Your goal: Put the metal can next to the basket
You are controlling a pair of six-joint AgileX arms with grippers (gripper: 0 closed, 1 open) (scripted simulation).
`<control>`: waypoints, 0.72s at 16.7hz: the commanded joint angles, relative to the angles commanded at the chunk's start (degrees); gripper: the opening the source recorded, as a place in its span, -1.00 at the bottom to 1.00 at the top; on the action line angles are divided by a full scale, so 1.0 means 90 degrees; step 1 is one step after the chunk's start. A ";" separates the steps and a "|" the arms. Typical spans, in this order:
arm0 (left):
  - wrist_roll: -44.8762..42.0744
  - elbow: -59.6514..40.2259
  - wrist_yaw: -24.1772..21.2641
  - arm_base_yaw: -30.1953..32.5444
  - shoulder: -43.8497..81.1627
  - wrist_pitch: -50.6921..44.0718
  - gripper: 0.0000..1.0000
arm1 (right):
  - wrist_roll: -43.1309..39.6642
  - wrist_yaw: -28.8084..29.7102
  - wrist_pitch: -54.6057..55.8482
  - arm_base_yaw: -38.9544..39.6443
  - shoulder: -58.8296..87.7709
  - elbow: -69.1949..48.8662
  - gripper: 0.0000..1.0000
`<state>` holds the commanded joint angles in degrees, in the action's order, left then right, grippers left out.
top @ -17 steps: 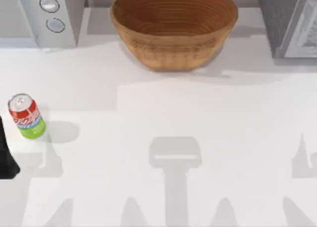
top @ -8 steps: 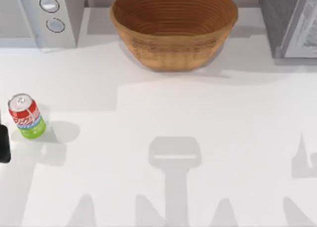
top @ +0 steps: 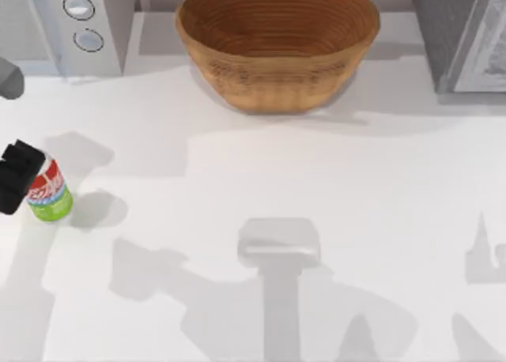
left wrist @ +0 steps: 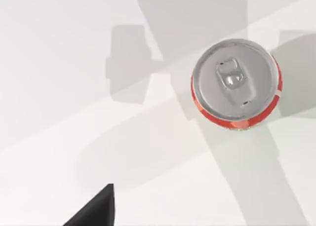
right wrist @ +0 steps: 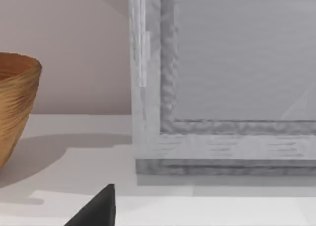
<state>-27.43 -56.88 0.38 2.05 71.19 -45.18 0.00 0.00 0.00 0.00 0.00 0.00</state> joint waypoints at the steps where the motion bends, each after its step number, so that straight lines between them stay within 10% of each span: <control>1: -0.0237 -0.0475 0.0005 0.0020 0.0649 -0.0396 1.00 | 0.0000 0.0000 0.0000 0.0000 0.0000 0.0000 1.00; 12: -0.1740 -0.3762 -0.0049 0.0148 0.4402 -0.2765 1.00 | 0.0000 0.0000 0.0000 0.0000 0.0000 0.0000 1.00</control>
<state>-43.08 -90.74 -0.06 3.39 110.80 -70.06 0.00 0.00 0.00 0.00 0.00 0.00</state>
